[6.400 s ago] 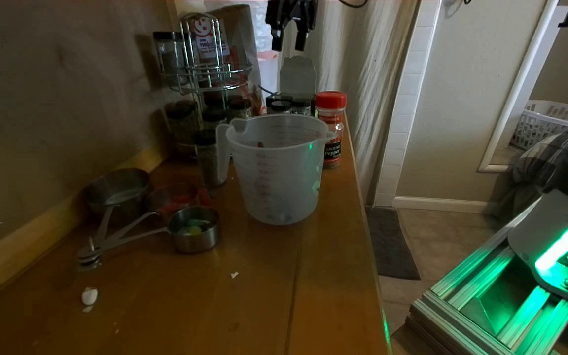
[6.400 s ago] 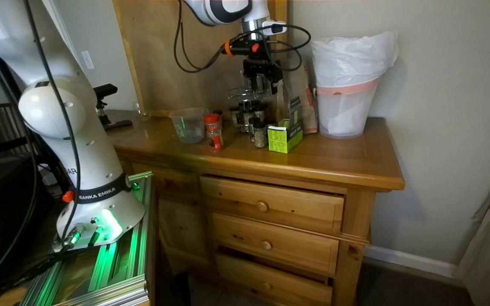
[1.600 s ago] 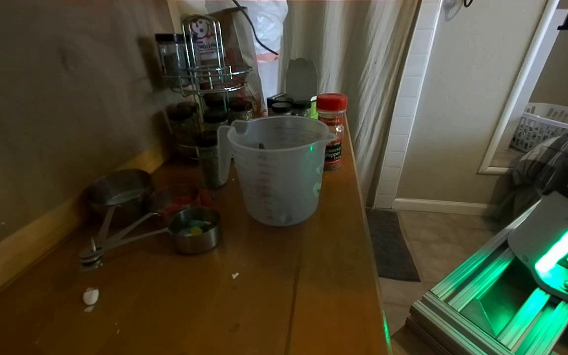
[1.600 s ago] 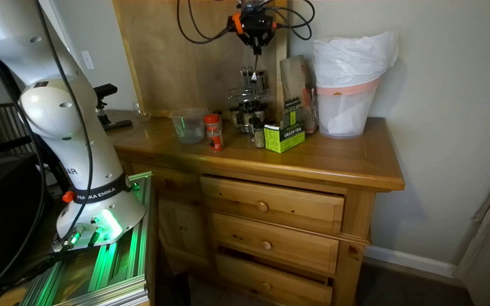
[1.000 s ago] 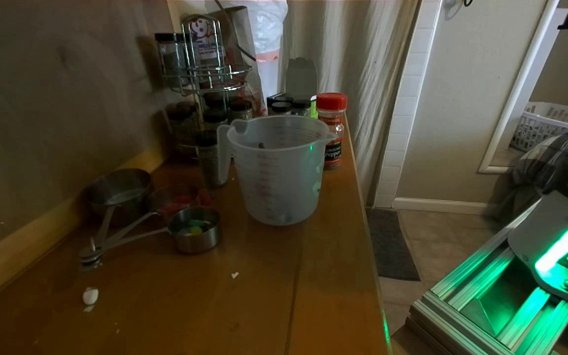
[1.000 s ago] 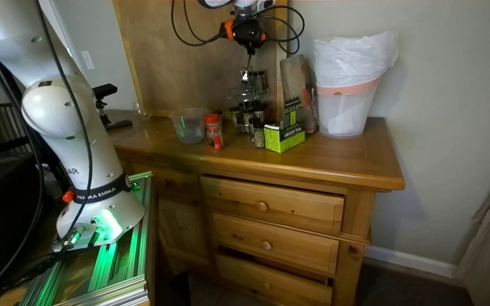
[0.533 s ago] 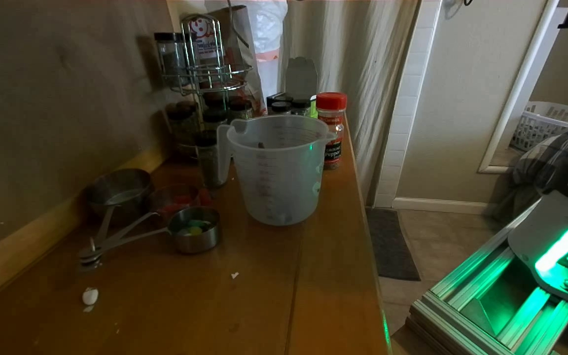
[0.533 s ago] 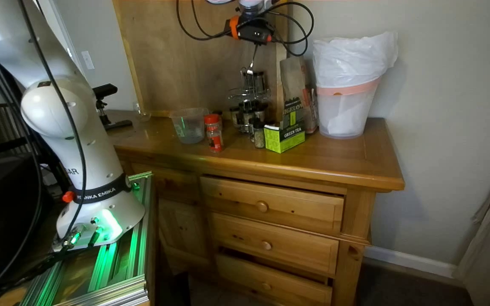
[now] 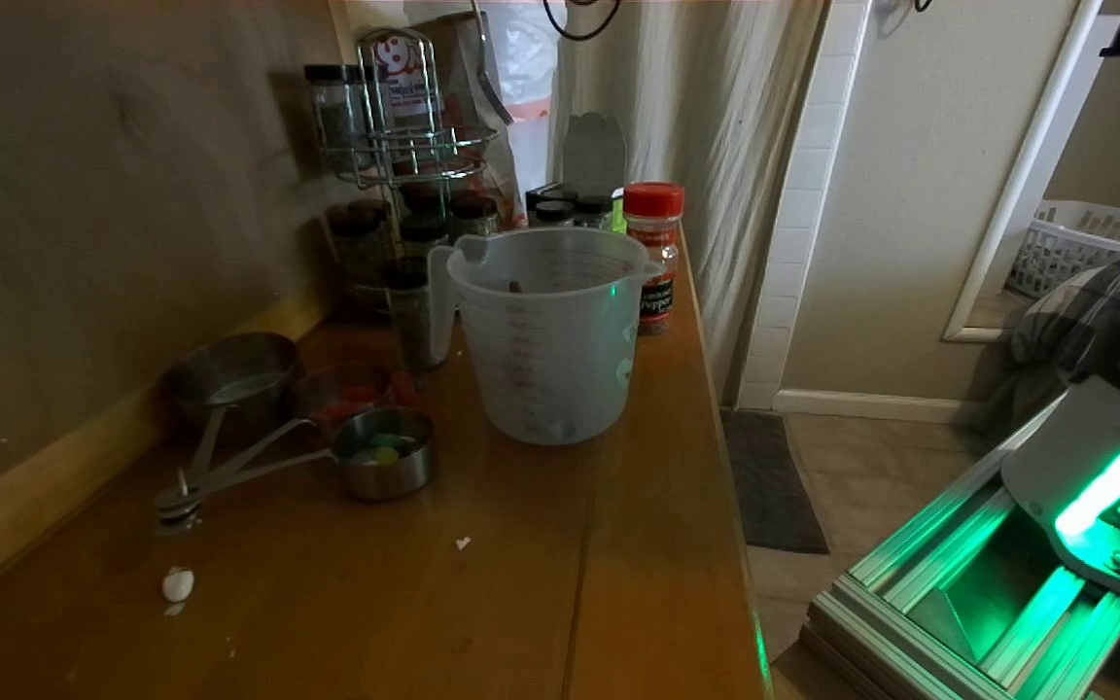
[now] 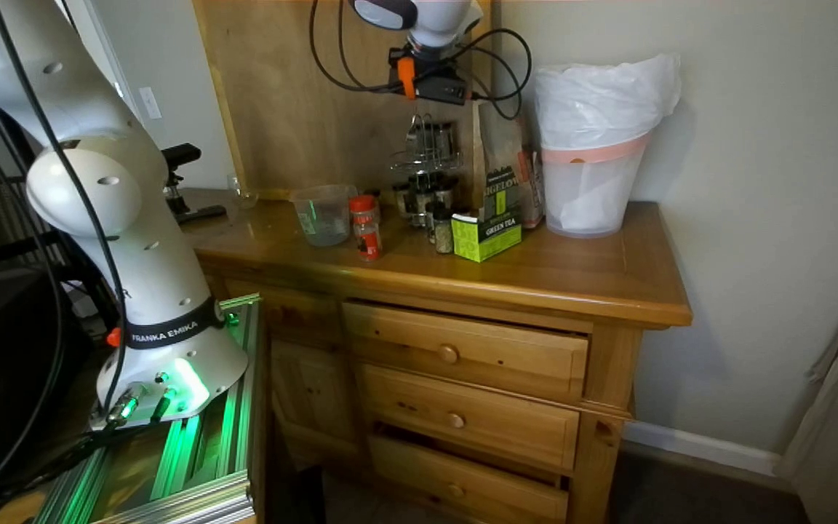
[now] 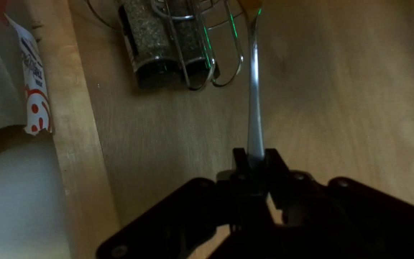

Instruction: Pick up a fork and put it on the spice rack

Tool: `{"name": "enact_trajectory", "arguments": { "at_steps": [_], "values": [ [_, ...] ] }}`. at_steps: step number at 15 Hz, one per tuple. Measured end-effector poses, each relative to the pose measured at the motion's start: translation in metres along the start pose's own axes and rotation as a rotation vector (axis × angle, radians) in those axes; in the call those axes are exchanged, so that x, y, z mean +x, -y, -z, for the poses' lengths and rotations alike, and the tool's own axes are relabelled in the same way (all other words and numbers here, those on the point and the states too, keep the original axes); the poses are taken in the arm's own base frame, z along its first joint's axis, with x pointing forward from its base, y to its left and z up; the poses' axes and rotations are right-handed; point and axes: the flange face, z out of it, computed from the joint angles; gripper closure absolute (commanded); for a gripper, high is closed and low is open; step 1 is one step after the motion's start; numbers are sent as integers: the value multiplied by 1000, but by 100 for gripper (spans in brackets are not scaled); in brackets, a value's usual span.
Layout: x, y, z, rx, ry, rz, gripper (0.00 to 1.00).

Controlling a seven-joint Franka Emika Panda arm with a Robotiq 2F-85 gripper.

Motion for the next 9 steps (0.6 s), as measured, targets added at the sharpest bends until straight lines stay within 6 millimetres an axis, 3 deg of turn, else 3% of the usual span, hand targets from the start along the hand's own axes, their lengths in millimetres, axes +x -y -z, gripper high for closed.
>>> {"name": "enact_trajectory", "arguments": {
  "at_steps": [1,2,3,4,9],
  "values": [
    [-4,0,3,-14,-3,13,96],
    [-6,1,6,-42,-18,19,83],
    [-7,2,7,-48,-19,20,83],
    [-7,2,7,-47,-18,19,96],
    [-6,0,5,-50,-73,19,96]
  ]
}}
